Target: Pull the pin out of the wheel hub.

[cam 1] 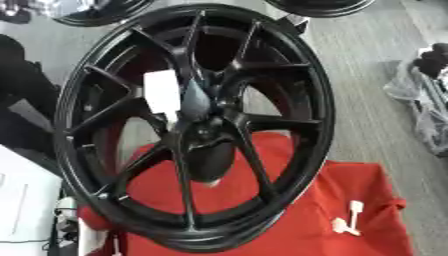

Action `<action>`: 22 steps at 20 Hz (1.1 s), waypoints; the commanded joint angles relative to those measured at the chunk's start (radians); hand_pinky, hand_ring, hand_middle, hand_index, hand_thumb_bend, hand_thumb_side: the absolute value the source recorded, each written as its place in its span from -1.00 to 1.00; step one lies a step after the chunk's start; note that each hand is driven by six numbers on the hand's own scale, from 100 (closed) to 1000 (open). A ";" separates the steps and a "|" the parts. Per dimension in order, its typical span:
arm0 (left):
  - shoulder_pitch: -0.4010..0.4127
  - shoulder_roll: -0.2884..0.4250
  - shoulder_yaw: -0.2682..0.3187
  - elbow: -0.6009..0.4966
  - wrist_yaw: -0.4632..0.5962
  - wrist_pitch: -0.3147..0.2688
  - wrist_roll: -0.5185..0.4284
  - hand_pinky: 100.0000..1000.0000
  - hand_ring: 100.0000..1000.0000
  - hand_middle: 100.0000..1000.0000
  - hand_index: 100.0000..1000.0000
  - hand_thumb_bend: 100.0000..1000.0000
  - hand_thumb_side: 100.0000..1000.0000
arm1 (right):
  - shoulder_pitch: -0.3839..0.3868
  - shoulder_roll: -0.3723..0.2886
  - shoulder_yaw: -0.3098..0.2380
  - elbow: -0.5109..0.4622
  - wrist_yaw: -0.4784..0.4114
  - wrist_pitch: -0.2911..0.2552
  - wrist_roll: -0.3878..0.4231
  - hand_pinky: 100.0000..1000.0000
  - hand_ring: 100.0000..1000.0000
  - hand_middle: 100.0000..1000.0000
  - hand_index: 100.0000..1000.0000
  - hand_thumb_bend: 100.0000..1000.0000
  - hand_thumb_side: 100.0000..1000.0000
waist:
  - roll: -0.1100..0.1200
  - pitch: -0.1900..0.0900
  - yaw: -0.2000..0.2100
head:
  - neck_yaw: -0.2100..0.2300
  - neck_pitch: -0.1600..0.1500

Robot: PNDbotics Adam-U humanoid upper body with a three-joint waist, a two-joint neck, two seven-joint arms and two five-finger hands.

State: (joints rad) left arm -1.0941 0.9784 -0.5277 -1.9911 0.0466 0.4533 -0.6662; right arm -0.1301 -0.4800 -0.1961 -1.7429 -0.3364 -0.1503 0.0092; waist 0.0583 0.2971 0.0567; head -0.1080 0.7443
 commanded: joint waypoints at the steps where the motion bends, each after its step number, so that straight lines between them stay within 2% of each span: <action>1: -0.025 0.001 -0.033 -0.009 -0.051 0.037 -0.037 0.56 0.59 0.51 0.62 -0.78 0.36 | 0.000 -0.033 -0.004 -0.021 0.009 0.001 0.001 0.76 0.46 0.25 0.42 -1.00 -0.34 | -0.001 -0.023 0.002 | -0.002 -0.002; 5: -0.030 -0.016 -0.077 -0.009 -0.119 0.083 -0.071 0.57 0.59 0.51 0.62 -0.69 0.29 | 0.001 -0.036 -0.003 -0.018 0.011 0.002 0.002 0.76 0.46 0.25 0.42 -1.00 -0.34 | 0.002 -0.024 0.002 | -0.003 0.003; 8: -0.021 -0.015 -0.086 -0.009 -0.164 0.106 -0.069 0.59 0.60 0.52 0.62 -0.67 0.24 | 0.002 -0.038 -0.003 -0.016 0.013 0.003 0.003 0.76 0.46 0.25 0.42 -1.00 -0.34 | 0.005 -0.025 0.003 | -0.004 0.007; 9: -0.018 -0.015 -0.087 -0.009 -0.172 0.110 -0.067 0.58 0.60 0.52 0.62 -0.68 0.28 | 0.002 -0.038 -0.003 -0.016 0.014 0.003 0.003 0.76 0.46 0.25 0.42 -1.00 -0.34 | 0.005 -0.024 0.003 | -0.005 0.008; 13: -0.015 -0.024 -0.090 -0.009 -0.161 0.134 -0.066 0.57 0.59 0.51 0.61 -0.72 0.36 | 0.003 -0.038 -0.002 -0.014 0.016 0.004 0.005 0.76 0.46 0.25 0.42 -1.00 -0.33 | 0.004 -0.025 0.003 | -0.007 0.008; 18: -0.020 -0.036 -0.101 -0.008 -0.152 0.153 -0.078 0.58 0.61 0.53 0.61 -0.70 0.33 | 0.005 -0.038 -0.001 -0.013 0.018 0.004 0.005 0.76 0.46 0.25 0.42 -1.00 -0.33 | 0.004 -0.025 0.003 | -0.006 0.010; 20: -0.017 -0.042 -0.109 0.002 -0.165 0.156 -0.089 0.62 0.65 0.58 0.62 -0.66 0.23 | 0.004 -0.038 -0.001 -0.013 0.018 0.005 0.006 0.76 0.46 0.25 0.42 -1.00 -0.33 | 0.004 -0.025 0.002 | -0.005 0.012; 22: -0.021 -0.053 -0.120 0.020 -0.181 0.146 -0.107 0.65 0.67 0.61 0.64 -0.61 0.01 | 0.005 -0.038 0.000 -0.013 0.018 0.005 0.007 0.76 0.46 0.25 0.42 -1.00 -0.32 | 0.004 -0.025 0.002 | -0.005 0.014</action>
State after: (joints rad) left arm -1.0999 0.9173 -0.6512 -1.9758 -0.1238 0.5267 -0.6893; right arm -0.1219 -0.4883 -0.1946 -1.7425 -0.3217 -0.1455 0.0140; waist 0.0656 0.2961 0.0584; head -0.1146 0.7546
